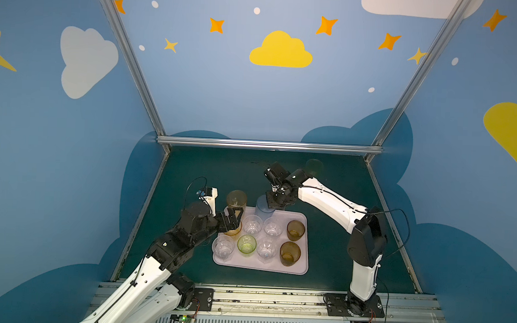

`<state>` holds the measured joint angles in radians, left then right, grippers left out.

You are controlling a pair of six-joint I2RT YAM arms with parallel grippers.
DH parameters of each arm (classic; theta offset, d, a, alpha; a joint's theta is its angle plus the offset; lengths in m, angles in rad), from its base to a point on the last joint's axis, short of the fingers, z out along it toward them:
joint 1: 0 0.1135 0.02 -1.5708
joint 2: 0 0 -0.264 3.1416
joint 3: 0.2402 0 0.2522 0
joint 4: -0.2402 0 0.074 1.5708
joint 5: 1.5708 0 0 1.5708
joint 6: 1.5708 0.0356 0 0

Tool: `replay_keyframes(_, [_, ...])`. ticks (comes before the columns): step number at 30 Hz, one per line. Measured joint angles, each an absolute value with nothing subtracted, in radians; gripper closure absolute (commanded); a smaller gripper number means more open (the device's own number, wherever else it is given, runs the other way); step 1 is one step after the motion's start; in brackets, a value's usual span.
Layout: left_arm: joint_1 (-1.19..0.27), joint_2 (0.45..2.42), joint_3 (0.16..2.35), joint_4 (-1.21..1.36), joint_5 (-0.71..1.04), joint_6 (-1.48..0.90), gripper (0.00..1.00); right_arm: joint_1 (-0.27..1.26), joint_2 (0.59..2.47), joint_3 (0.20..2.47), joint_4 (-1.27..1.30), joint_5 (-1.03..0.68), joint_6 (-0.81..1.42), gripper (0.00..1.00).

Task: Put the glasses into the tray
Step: 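Lower the frosted blue glass onto the tray and open the right gripper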

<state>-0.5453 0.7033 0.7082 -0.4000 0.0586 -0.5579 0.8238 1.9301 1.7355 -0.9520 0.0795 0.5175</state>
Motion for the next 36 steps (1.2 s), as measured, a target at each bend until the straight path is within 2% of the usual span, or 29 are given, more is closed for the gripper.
replay_keyframes(7, [-0.545, 0.703, 0.708, -0.4, 0.059, -0.558, 0.0, 0.826, 1.956, 1.754, -0.965, 0.085, 0.517, 1.0])
replay_keyframes(14, [-0.545, 0.703, 0.708, -0.4, 0.058, -0.558, 0.0, 0.829, 1.956, 1.76, -0.975, 0.086, 0.518, 0.89])
replay_keyframes(20, [-0.545, 0.703, 0.707, -0.4, 0.058, -0.558, 0.0, 0.831, 1.956, 1.764, -0.978, 0.084, 0.519, 0.65])
replay_keyframes(23, [-0.545, 0.703, 0.706, -0.4, 0.058, -0.558, 0.0, 0.834, 1.956, 1.764, -0.978, 0.085, 0.519, 0.61])
replay_keyframes(27, [-0.545, 0.703, 0.706, -0.4, 0.057, -0.558, 0.0, 0.836, 1.953, 1.764, -0.978, 0.086, 0.521, 0.48])
replay_keyframes(32, [-0.545, 0.703, 0.706, -0.4, 0.058, -0.558, 0.0, 0.836, 1.925, 1.764, -0.978, 0.094, 0.528, 0.27])
replay_keyframes(36, [-0.545, 0.703, 0.706, -0.4, 0.057, -0.558, 0.0, 0.836, 1.864, 1.761, -0.974, 0.103, 0.542, 0.18])
